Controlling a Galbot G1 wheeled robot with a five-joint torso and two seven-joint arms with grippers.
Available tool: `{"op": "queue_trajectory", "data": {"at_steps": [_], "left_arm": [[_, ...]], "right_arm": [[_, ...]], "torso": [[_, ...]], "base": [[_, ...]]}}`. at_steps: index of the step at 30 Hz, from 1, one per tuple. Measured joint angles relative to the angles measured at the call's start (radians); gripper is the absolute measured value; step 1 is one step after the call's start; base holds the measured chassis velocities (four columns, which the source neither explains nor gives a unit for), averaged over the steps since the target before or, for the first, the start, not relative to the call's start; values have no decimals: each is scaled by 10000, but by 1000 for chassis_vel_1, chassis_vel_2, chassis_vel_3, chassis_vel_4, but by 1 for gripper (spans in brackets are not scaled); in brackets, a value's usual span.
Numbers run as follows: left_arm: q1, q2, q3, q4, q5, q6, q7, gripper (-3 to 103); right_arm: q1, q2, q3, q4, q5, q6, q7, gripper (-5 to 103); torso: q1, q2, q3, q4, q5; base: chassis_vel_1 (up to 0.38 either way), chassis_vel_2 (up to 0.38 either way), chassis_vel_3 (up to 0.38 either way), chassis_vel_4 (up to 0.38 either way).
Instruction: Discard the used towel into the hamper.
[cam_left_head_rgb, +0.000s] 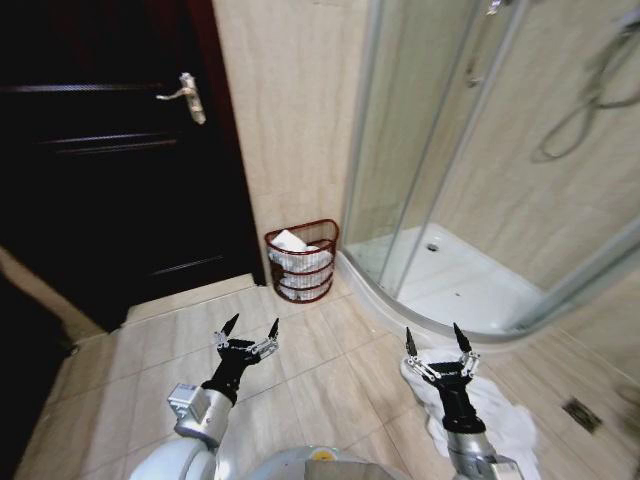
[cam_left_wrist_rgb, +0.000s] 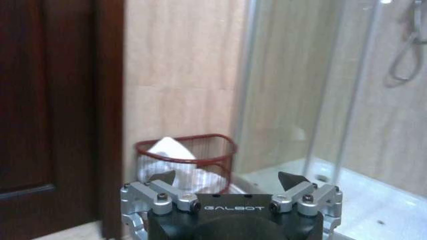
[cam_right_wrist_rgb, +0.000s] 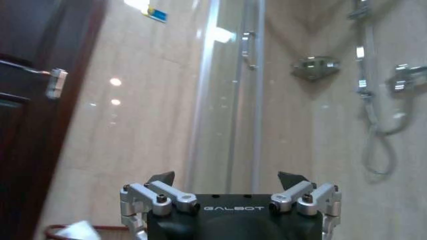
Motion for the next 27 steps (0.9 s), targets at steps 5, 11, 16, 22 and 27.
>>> {"op": "queue_trajectory", "data": {"at_steps": [5, 11, 16, 22, 27], "left_arm": [[0, 0, 0, 0, 0, 0, 0, 100], [0, 0, 0, 0, 0, 0, 0, 100], [0, 0, 0, 0, 0, 0, 0, 100], [0, 0, 0, 0, 0, 0, 0, 100], [0, 0, 0, 0, 0, 0, 0, 100]], "right_arm": [[38, 0, -41, -11, -12, -117, 458, 100], [40, 0, -50, 13, -210, -363, 1209, 100], [-9, 0, -107, 102, -482, -907, 2286, 100], [-93, 0, -164, 178, -482, -1708, 3442, 100], [-90, -26, -159, 104, -215, -1941, 3717, 100]], "torso": [[-17, -60, -42, 1, -1], [-38, -119, -83, 0, 0], [-54, -170, -117, 0, -2], [-97, -284, -184, -1, 0], [-126, -394, -269, 0, 1]], "base": [[-131, -125, -125, -131], [-127, -139, -124, -130], [-115, -112, -129, -121], [-125, -121, -124, -130], [-129, -131, -128, -133]]}}
